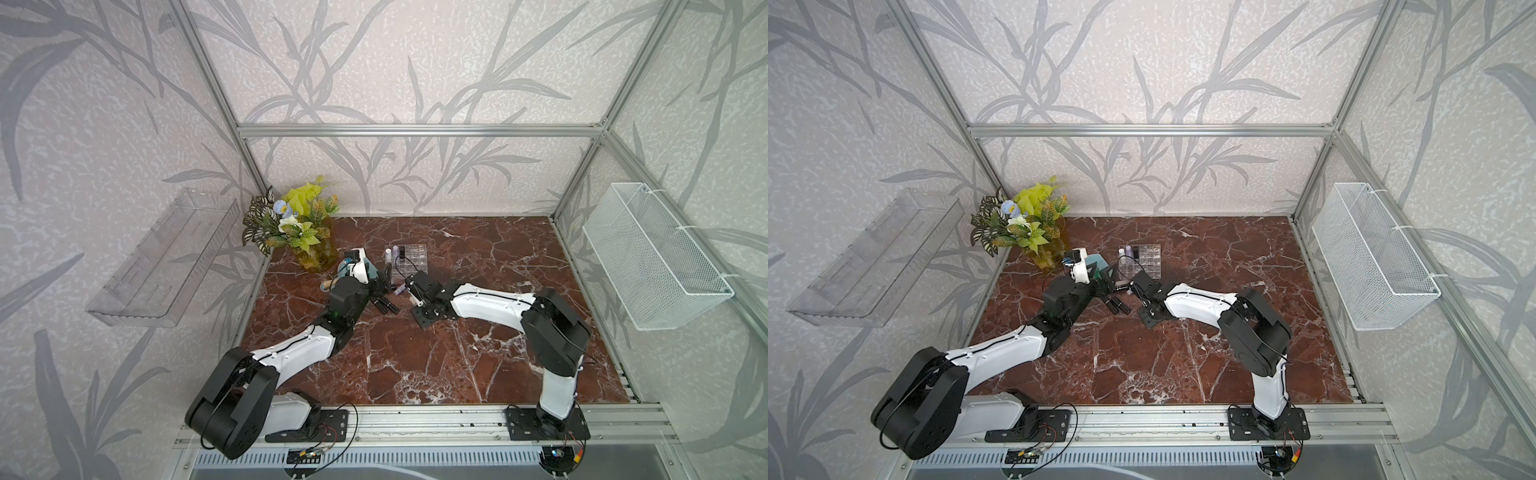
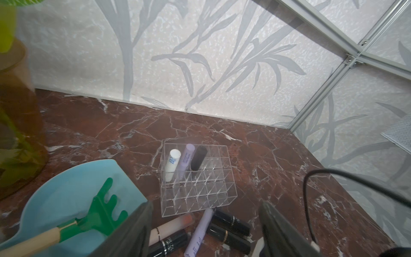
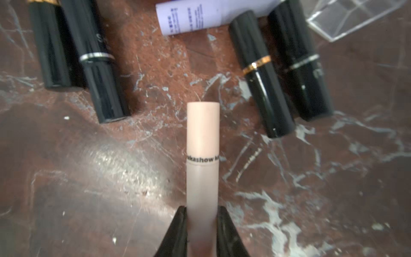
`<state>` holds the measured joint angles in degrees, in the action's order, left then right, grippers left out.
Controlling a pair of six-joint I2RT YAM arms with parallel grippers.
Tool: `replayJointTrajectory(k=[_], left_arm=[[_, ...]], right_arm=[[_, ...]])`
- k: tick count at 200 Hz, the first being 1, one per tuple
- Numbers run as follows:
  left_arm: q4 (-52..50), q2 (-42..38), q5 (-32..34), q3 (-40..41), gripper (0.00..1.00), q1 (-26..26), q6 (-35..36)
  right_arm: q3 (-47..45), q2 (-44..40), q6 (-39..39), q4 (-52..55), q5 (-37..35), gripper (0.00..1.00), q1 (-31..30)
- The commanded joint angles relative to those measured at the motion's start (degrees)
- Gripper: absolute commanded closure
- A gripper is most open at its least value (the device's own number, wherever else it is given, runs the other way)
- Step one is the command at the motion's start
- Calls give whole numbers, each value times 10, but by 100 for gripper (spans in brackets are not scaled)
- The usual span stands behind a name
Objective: Arrange the lipsticks in the organizer
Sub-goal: Pick up the lipstick at the center of the board.
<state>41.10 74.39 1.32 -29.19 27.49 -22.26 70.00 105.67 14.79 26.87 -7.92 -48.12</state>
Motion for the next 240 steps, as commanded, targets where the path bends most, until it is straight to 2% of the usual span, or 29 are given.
replayJointTrajectory(k=[1,39,80,117,148,185,209,240], left_arm=[[27,12,-84,-28,20,-8,16],[51,51,-238,-53,19,-40,-16],[113,129,-432,-97,19,-70,-117],[125,154,-536,-140,19,-63,-161],[100,158,-588,-158,21,-51,-153],[2,168,-608,-190,23,-34,-89],[-2,183,-616,-196,25,-30,-86],[-5,194,-627,-202,34,-26,-87]], right_arm=[[-30,-68,11,-24,-20,79,11],[-78,-161,12,-47,28,79,36],[-140,-260,9,-90,108,79,71],[-188,-336,20,-146,192,79,98],[-188,-343,32,-161,240,79,104],[-184,-338,40,-176,264,79,104],[-183,-338,41,-184,278,79,104],[-185,-339,39,-183,278,79,104]])
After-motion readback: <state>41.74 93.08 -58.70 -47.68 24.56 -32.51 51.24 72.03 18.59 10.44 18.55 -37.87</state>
